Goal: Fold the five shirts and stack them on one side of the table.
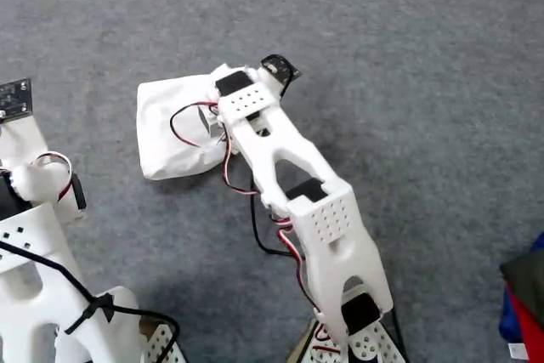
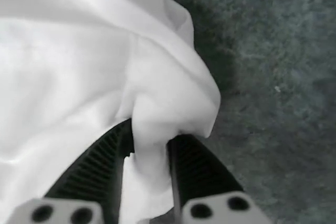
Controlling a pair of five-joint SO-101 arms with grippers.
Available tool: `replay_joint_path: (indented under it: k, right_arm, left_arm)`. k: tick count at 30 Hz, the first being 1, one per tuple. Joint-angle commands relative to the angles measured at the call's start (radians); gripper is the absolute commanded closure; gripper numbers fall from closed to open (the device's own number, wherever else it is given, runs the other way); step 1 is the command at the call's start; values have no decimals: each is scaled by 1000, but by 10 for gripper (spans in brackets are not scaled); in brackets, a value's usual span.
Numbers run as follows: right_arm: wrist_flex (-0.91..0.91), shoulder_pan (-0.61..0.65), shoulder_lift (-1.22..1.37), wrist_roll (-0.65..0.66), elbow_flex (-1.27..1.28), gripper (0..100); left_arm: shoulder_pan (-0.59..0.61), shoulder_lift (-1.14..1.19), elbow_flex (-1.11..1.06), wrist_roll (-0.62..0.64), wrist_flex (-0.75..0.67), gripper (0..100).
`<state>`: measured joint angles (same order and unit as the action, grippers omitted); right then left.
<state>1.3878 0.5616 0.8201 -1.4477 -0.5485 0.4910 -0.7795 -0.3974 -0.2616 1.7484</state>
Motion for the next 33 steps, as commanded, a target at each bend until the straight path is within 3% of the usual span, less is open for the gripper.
replay_joint_path:
  k: [1, 8, 17, 27, 33]
  right_arm:
    - [130, -76, -39, 46, -114, 994]
    - [298, -277, -71, 219, -374, 994]
    - [397, -679, -77, 436, -601, 994]
    - [399, -1167, -117, 655, -651, 994]
    - [399, -1392, -209, 790, -651, 994]
  left_arm:
    - [5, -8, 8, -18, -11, 981]
    - [12, -16, 9, -63, -11, 981]
    - [6, -16, 21, -68, -11, 981]
    - [2, -5, 52, -68, -14, 981]
    - [2, -5, 48, -68, -28, 981]
